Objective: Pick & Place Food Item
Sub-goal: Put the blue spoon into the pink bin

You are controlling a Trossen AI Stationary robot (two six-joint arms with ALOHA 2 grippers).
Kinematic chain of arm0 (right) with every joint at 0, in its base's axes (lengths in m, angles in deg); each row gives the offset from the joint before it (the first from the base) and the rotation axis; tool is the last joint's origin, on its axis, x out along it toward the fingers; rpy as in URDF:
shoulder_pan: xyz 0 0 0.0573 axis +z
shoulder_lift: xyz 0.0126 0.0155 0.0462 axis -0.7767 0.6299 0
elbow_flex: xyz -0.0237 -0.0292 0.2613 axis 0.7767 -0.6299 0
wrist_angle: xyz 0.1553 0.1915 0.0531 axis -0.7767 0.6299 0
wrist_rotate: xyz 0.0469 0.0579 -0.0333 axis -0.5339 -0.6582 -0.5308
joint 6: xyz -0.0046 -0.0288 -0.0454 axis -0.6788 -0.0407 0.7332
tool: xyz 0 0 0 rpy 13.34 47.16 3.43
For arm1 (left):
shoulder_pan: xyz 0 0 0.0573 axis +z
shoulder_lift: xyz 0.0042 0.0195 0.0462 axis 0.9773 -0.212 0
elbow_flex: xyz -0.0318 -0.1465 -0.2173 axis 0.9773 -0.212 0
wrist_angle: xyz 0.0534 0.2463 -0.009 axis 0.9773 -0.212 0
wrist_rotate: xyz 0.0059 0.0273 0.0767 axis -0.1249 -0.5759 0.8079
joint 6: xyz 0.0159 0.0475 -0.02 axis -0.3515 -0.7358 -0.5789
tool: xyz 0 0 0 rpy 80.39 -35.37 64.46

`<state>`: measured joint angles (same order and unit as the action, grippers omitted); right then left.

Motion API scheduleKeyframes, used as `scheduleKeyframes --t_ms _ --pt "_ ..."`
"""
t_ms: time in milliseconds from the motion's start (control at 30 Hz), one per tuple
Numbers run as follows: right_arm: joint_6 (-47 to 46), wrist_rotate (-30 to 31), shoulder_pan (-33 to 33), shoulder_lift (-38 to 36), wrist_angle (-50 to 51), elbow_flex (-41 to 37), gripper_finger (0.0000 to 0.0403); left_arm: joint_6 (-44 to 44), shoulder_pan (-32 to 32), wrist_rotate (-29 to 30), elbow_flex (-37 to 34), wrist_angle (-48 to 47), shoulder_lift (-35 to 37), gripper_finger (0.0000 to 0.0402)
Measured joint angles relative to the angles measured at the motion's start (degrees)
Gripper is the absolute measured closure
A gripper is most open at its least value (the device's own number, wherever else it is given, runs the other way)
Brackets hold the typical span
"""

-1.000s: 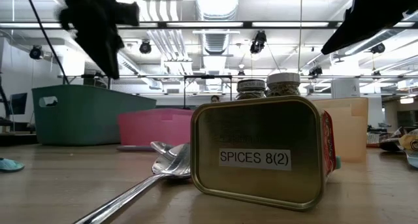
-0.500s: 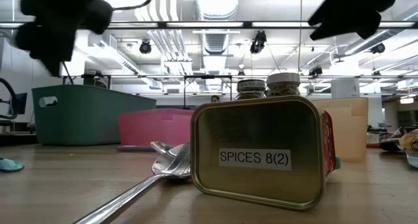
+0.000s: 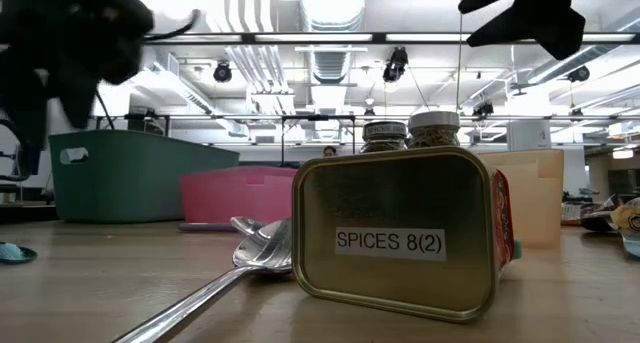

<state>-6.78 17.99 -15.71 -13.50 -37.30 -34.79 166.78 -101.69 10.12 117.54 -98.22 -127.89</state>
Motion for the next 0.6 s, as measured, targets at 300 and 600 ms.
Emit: scheduleKeyframes --t_ms 300,600 --pt "-1.99 -0.16 0.00 1.82 -0.18 0.00 0.0195 46.37 -13.85 -0.01 -6.92 11.95 -0.84 0.0163" --pt "0.18 -4.90 0.02 6.41 -0.62 0.20 0.0195 56.97 -16.34 1.08 -8.52 19.25 -4.55 0.0163"
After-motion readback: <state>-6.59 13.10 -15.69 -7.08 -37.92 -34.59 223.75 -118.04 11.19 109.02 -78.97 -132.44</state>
